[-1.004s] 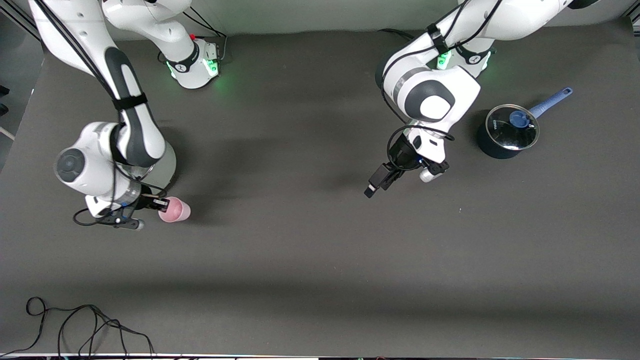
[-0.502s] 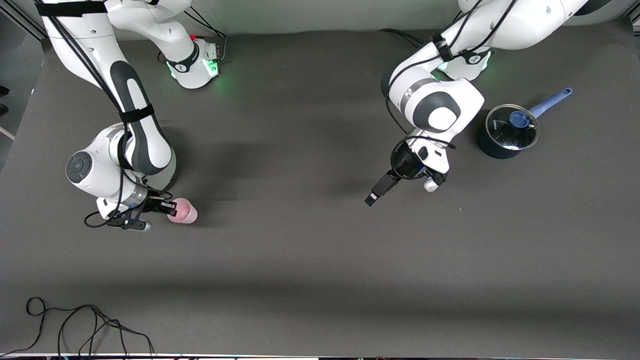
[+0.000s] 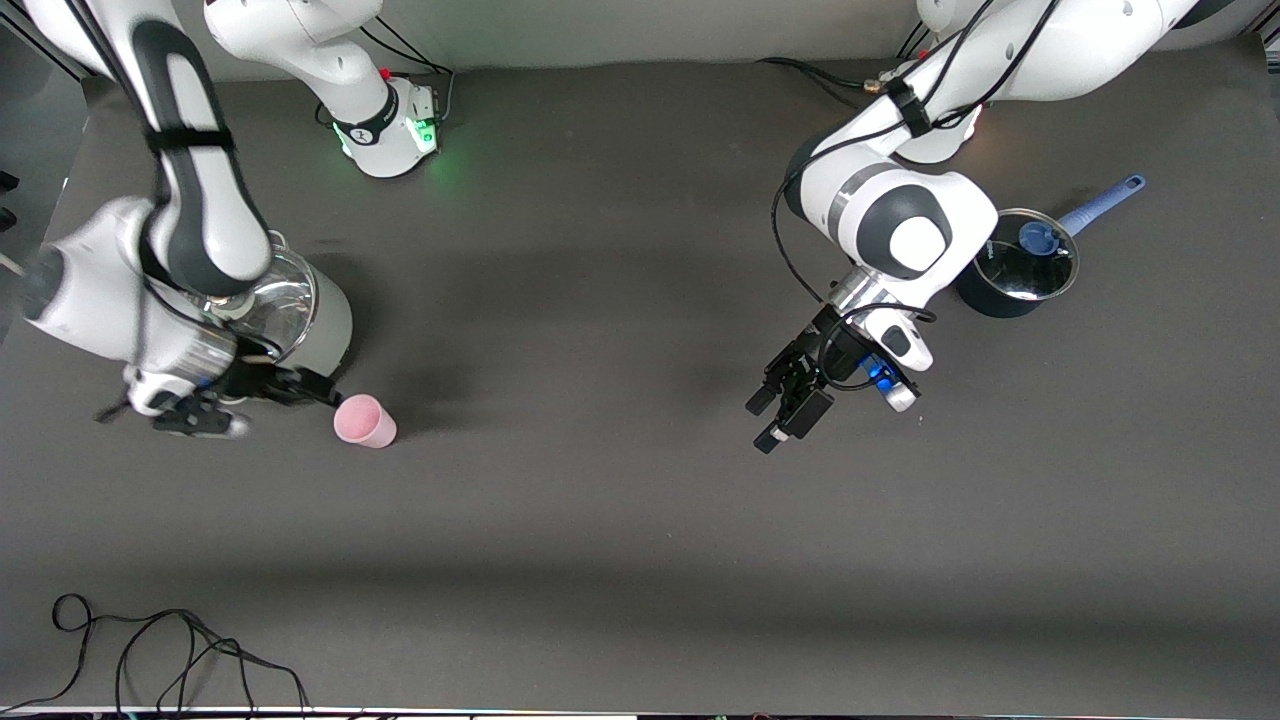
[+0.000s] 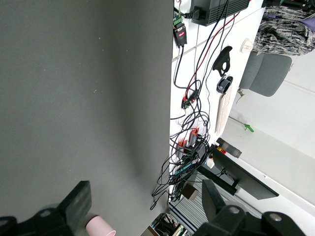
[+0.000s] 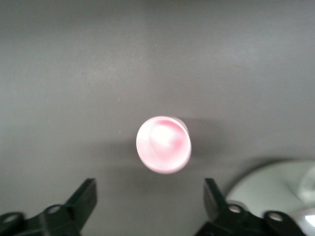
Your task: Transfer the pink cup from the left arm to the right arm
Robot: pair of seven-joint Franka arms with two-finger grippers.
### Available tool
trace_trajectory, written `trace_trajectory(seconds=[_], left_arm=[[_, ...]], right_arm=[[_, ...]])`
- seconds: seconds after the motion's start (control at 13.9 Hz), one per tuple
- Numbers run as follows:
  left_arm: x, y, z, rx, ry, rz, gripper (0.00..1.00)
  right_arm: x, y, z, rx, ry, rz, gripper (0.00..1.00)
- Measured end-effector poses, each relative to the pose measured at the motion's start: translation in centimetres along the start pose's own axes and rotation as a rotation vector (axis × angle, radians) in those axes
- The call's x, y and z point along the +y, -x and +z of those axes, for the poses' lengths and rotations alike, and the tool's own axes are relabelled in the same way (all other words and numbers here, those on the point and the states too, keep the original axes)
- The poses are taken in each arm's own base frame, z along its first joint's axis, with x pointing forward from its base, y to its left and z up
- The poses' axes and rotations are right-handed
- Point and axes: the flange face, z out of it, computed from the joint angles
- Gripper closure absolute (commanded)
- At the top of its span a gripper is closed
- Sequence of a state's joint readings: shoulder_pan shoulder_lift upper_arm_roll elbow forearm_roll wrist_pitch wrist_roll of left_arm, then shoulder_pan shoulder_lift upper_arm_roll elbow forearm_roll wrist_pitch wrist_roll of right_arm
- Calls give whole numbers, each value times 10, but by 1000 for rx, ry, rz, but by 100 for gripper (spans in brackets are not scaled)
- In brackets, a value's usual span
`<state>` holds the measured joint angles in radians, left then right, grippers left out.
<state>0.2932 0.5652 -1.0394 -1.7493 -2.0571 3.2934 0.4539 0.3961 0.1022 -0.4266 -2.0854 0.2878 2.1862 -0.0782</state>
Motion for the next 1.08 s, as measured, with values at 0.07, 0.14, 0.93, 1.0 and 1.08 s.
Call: trace_trajectory(seconds=[0.07, 0.14, 0.93, 1.0, 1.08], left_arm=[[0, 3, 1, -7, 0, 13, 0], [2, 5, 1, -15, 5, 29, 0], [23, -25, 11, -242, -25, 210, 0], [24, -29, 9, -285, -56, 247, 0], [24, -37, 5, -327, -103, 298, 0]], right_arm=[[-2, 7, -27, -12, 24, -10, 0], [-5, 15, -55, -25, 45, -19, 0], [-34, 43, -217, -133, 152, -70, 0], [-36, 38, -216, -132, 158, -69, 0], [-37, 35, -216, -130, 163, -69, 0]])
